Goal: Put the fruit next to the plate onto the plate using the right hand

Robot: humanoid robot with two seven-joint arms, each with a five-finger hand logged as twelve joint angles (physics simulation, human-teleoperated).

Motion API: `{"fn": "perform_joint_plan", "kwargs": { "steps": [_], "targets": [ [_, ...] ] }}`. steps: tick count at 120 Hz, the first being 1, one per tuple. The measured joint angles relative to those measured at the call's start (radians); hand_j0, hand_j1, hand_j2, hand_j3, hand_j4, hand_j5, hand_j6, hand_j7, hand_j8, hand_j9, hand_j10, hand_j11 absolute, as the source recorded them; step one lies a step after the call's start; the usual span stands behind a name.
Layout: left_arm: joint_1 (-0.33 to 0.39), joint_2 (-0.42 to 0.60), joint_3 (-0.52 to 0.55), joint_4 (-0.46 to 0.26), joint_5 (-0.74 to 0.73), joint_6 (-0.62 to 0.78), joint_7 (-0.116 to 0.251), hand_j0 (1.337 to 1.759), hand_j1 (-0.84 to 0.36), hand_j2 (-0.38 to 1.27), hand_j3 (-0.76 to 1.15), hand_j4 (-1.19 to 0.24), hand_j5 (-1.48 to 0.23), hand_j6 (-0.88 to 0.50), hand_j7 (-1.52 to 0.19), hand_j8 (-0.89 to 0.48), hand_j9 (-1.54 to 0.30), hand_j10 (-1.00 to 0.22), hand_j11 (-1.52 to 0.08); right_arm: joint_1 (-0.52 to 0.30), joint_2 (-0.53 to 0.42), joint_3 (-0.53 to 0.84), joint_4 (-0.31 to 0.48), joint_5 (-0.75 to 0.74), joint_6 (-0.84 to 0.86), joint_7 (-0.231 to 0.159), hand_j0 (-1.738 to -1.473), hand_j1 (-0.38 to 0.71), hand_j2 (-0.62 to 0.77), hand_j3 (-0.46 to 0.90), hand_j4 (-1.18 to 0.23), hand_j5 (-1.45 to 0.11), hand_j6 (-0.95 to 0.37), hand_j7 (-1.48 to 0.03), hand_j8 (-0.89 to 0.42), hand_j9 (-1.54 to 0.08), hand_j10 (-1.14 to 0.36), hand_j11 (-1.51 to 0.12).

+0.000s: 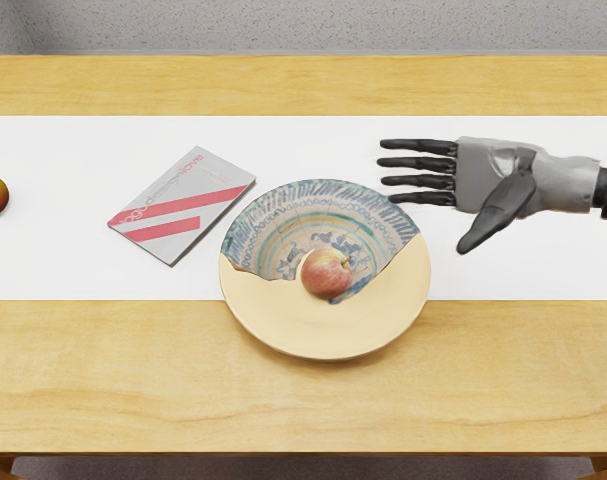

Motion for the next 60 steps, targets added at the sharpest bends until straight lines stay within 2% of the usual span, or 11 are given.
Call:
{"fn": "perform_joint_plan", "kwargs": {
  "steps": [29,60],
  "targets": [
    [0.000,0.000,0.000,0.000,0.000,0.000,0.000,1.658,0.06,0.05,0.00,-0.25,-0.32,-0.25,-0.32,-0.25,-0.32,-0.24,-0.32,-0.078,-0.084,-0.004,-0.030,0.104,0.002,0.000,-1.658,-0.31,-0.01,0.00,-0.04,-0.05,-0.03,-0.05,-0.03,-0.05,-0.04,-0.05],
    [0.000,0.000,0.000,0.000,0.000,0.000,0.000,1.658,0.06,0.05,0.00,-0.25,-0.32,-0.25,-0.32,-0.25,-0.32,-0.24,-0.32,-0.122,-0.126,-0.008,-0.026,0.129,0.002,0.000,-1.658,-0.31,-0.01,0.00,-0.03,-0.05,-0.03,-0.05,-0.03,-0.05,-0.03,-0.05]
  ]
}}
